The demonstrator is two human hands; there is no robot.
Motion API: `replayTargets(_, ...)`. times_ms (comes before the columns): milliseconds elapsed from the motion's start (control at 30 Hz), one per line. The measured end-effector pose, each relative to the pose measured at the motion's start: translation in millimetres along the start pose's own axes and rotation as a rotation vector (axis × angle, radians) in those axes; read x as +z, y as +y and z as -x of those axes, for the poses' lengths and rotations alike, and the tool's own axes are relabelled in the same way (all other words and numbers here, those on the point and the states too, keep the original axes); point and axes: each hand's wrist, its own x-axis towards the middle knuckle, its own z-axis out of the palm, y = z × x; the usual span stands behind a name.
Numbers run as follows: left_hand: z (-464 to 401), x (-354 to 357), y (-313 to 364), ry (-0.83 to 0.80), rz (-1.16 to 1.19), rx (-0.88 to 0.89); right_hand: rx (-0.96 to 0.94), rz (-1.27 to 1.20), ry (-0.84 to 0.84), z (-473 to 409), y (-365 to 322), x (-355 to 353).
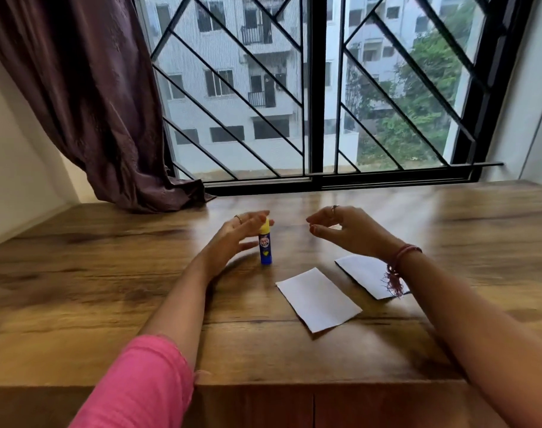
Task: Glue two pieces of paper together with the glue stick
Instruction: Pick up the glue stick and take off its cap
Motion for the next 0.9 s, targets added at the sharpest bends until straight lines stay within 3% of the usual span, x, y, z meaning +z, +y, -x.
replayTargets(267, 0.3, 0.1, -6.8, -0.036, -0.190, -0.029, -0.060, 0.003, 0.087, 5.2, -7.0, 8.4)
replayTargets(433, -3.5, 10.9, -5.0, 0.073, -0.200, 0.060, -0.093, -0.076, 0.133, 1.7, -20.6, 19.6)
replayTargets(633, -3.7, 29.4, 1.8, 0.067, -0.280, 0.245, -0.133, -0.129, 0.255, 0.0, -34.7, 29.7)
replayTargets(900, -1.7, 29.8, 7.3, 0.039, -0.264, 0.262, -0.154, -0.175, 0.327, 0.3, -41.3, 25.5)
